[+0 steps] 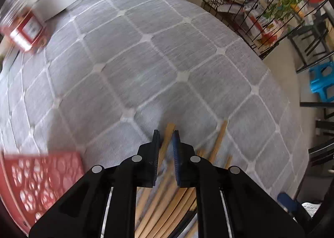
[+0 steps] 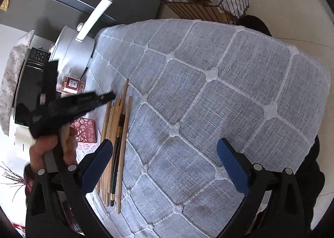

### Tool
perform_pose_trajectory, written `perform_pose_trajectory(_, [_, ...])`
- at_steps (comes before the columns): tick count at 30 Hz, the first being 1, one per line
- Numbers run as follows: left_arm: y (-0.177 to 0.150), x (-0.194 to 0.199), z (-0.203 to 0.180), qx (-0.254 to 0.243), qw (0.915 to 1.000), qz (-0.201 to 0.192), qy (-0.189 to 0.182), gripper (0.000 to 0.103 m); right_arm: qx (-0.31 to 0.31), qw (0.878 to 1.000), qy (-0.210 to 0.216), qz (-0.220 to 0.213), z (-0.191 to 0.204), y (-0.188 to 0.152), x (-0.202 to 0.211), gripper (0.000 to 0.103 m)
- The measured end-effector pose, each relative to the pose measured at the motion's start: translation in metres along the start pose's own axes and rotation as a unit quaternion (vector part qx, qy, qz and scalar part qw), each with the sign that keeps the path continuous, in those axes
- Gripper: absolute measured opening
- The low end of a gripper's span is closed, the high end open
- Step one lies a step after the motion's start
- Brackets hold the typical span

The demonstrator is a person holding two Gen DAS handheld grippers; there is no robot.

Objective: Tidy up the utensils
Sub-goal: 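Lower the left gripper onto the chopstick pile and grasp one wooden chopstick, then lift the chopstick with the left gripper and drop it into the pink basket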

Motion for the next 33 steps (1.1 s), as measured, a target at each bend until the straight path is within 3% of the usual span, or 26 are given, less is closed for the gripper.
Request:
perform_pose_trajectory(4, [-0.029, 0.043, 0.004, 0.006, 0.9984, -0.05, -0.027, 0.011, -0.002, 1.0, -0.03, 0.0, 0.007, 0.007, -0.008, 0.094])
perform_pose_trajectory(6, [-0.054, 0.082, 0.004, 0.002, 0.9953, -0.083, -0.05, 0.007, 0.007, 0.999, -0.039, 0.005, 0.02, 0.014, -0.016, 0.085])
perform_pose_trajectory(11, [-0.101, 0.149, 0.007, 0.004, 0.9851, -0.152, -0.081, 0.007, 0.016, 0.997, -0.052, 0.05, 0.057, 0.024, -0.048, 0.058])
perform_pose_trajectory(13, [-0.121, 0.174, 0.011, 0.004, 0.9794, -0.18, -0.091, 0.007, 0.023, 0.995, -0.071, 0.059, 0.068, 0.025, -0.06, 0.052])
perform_pose_trajectory(16, [-0.142, 0.201, 0.015, 0.005, 0.9702, -0.218, -0.107, 0.006, 0.025, 0.992, -0.114, 0.053, 0.077, 0.028, -0.071, 0.047])
perform_pose_trajectory(20, [-0.156, 0.219, 0.02, 0.006, 0.9621, -0.245, -0.119, 0.007, 0.041, 0.983, -0.17, 0.047, 0.091, 0.033, -0.082, 0.032])
perform_pose_trajectory(22, [-0.159, 0.226, 0.025, 0.007, 0.9592, -0.255, -0.121, 0.006, 0.049, 0.977, -0.206, 0.037, 0.093, 0.033, -0.084, 0.023])
perform_pose_trajectory(23, [-0.159, 0.226, 0.028, 0.009, 0.9582, -0.259, -0.122, 0.006, 0.052, 0.972, -0.226, 0.029, 0.094, 0.032, -0.085, 0.011])
perform_pose_trajectory(24, [-0.159, 0.231, 0.031, 0.013, 0.9566, -0.264, -0.122, 0.006, 0.052, 0.97, -0.235, 0.02, 0.095, 0.031, -0.085, 0.007])
perform_pose_trajectory(28, [-0.164, 0.248, 0.04, 0.02, 0.9492, -0.286, -0.129, 0.006, 0.046, 0.975, -0.219, 0.002, 0.088, 0.024, -0.077, 0.005])
perform_pose_trajectory(33, [-0.163, 0.269, 0.049, 0.034, 0.9384, -0.316, -0.136, 0.006, 0.06, 0.986, -0.155, -0.032, 0.088, 0.006, -0.033, 0.005])
Point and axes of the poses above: each gripper's, at about its wrist camera, not at the fingertips, and x roughly against the way its jaws point, z to its left, y to its top, the point moved 6 cm from there along -x, roughly the way its jaws point, and after that the axes turned 3 degrees about -y, right-handed, at the moved point
